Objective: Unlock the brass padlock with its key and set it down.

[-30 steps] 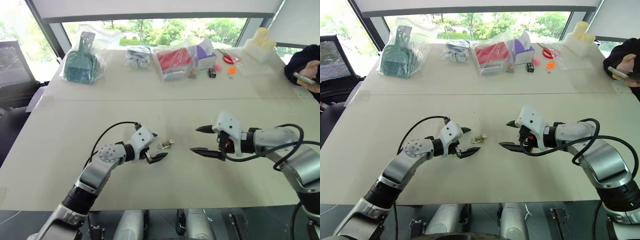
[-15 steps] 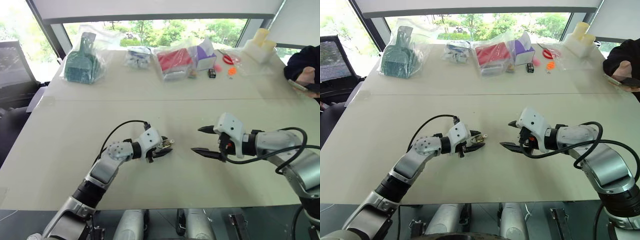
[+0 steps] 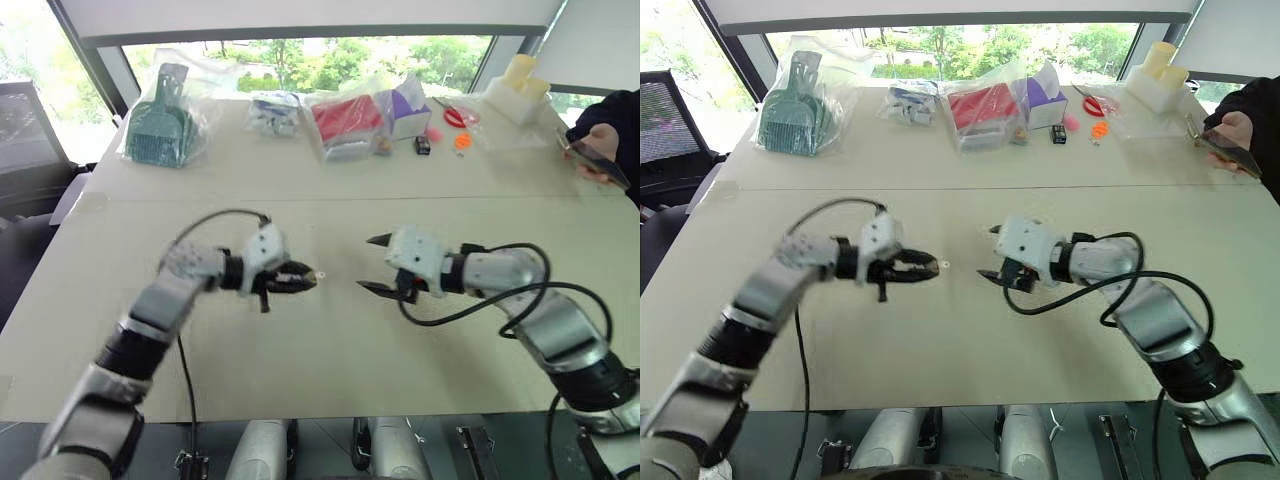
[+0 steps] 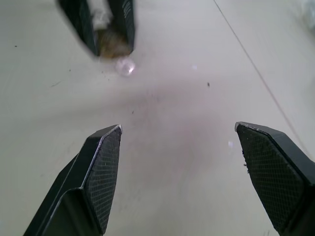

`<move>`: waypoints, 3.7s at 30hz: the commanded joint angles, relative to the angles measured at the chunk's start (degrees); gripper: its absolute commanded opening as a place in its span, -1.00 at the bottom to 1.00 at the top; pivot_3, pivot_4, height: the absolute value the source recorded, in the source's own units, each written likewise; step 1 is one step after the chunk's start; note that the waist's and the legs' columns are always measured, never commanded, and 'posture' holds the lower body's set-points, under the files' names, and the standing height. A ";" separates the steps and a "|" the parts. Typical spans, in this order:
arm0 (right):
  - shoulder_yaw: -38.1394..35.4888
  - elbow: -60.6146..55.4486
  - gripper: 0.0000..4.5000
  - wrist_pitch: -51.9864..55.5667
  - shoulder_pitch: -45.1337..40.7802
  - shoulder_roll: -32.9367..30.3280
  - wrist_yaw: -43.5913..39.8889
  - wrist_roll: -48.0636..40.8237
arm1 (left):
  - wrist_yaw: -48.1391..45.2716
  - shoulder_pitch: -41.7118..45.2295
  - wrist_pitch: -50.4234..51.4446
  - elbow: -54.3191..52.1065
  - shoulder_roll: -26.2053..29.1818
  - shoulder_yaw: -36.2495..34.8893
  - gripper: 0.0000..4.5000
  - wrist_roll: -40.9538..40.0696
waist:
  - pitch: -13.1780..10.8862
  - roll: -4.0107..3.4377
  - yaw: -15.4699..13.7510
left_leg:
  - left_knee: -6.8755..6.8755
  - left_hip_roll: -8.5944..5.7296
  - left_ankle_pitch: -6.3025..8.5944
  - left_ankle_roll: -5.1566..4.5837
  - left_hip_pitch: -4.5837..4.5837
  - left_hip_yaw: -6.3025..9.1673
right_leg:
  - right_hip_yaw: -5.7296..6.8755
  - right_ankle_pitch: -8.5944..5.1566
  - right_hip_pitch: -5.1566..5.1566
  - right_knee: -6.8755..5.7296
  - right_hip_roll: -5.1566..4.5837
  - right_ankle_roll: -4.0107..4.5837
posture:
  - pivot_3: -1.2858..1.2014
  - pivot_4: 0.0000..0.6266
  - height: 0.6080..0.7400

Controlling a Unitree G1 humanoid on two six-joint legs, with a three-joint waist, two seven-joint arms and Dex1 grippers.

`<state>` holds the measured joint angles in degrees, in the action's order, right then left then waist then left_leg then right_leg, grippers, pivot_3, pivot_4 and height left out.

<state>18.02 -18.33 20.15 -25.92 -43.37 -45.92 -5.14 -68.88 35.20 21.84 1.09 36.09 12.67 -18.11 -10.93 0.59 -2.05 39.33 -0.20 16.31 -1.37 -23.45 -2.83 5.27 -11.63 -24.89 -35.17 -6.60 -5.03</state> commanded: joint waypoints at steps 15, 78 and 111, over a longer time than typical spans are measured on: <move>1.01 10.54 0.70 -26.74 -9.38 8.59 6.94 18.59 | -11.45 19.35 -10.90 22.47 -5.51 0.01 -0.66 3.10 | -0.04 0.07 1.03 | 0.01 -0.04 -0.03 0.02 0.00 -0.07 | -0.01 0.04 0.04 -0.03 0.03 -0.11 | 0.03 -0.52 1.00; 2.65 25.05 0.71 -56.83 -16.24 9.80 13.43 30.33 | -14.51 16.16 -10.28 19.79 -6.40 -2.39 -0.66 5.36 | -0.04 0.06 1.78 | 0.01 -0.02 -0.13 0.19 0.03 -0.06 | -0.07 0.09 0.03 -0.10 0.05 -0.20 | 0.03 -0.52 1.00; 2.48 31.06 -1.00 -59.60 -19.21 11.82 14.74 31.83 | -11.44 13.15 -1.36 9.72 -0.63 -6.35 0.98 0.61 | -0.04 0.05 2.04 | 0.01 -0.01 -0.15 0.22 0.04 -0.04 | -0.12 0.09 0.02 -0.12 0.05 -0.19 | 0.03 -0.52 1.00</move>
<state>22.19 13.28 -39.44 -43.61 -31.90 -31.91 28.28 -81.45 47.64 21.55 11.93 34.72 8.89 -16.72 -10.97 0.64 0.00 39.34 -0.21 16.16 -1.15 -23.41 -2.87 5.15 -11.54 -24.87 -35.28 -6.55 -5.22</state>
